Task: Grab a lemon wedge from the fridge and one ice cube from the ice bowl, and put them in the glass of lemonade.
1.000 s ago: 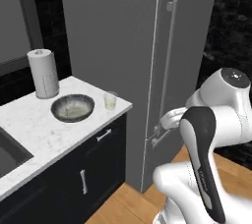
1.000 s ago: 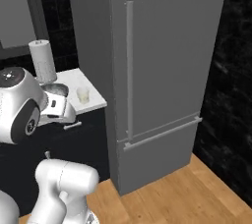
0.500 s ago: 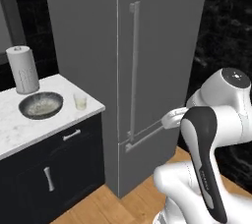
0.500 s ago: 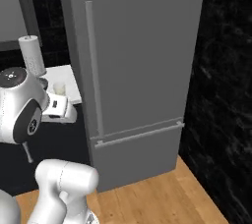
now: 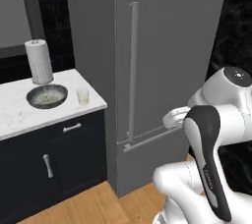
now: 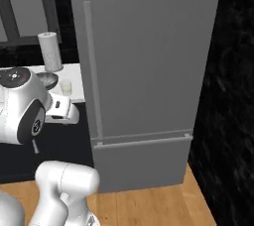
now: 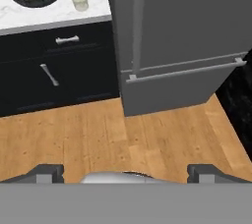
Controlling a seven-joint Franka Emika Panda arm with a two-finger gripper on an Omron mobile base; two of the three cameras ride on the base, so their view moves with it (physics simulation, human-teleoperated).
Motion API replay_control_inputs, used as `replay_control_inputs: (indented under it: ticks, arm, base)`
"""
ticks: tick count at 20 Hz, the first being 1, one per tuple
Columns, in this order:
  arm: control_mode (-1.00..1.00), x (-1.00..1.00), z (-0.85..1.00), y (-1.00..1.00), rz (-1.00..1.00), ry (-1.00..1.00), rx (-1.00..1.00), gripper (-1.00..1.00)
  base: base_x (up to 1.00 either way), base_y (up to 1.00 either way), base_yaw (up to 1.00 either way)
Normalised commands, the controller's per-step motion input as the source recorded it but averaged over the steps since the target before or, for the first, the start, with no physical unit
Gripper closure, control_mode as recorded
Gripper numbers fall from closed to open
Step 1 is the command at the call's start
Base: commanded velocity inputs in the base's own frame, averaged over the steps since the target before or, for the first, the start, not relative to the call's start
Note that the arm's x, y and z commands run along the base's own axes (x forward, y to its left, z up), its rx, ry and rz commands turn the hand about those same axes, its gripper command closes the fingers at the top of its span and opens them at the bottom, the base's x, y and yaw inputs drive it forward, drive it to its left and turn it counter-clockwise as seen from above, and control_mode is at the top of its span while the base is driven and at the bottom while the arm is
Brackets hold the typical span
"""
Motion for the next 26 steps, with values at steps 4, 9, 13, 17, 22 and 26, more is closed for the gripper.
replay_control_inputs:
  ticks: [4,9,13,17,22,26]
  arm:
    - [1.00,0.00,0.00,0.00,0.00,0.00,0.00,-1.00]
    - [1.00,0.00,0.00,0.00,0.00,0.00,0.00,-1.00]
    - [1.00,0.00,0.00,0.00,0.00,0.00,0.00,-1.00]
    - [1.00,0.00,0.00,0.00,0.00,0.00,0.00,-1.00]
    - [-1.00,0.06,0.00,0.00,0.00,-0.01,0.00,-1.00]
    - [-1.00,0.76,0.04,-0.12,0.00,-0.17,0.00,-1.00]
  base:
    - [-0.07,-0.04,0.40]
    - [-0.31,-0.47,0.26]
    - [-0.36,-0.52,0.19]
    - [-0.16,-0.22,0.10]
    - [0.00,0.00,0.00]
    - [0.00,0.00,0.00]
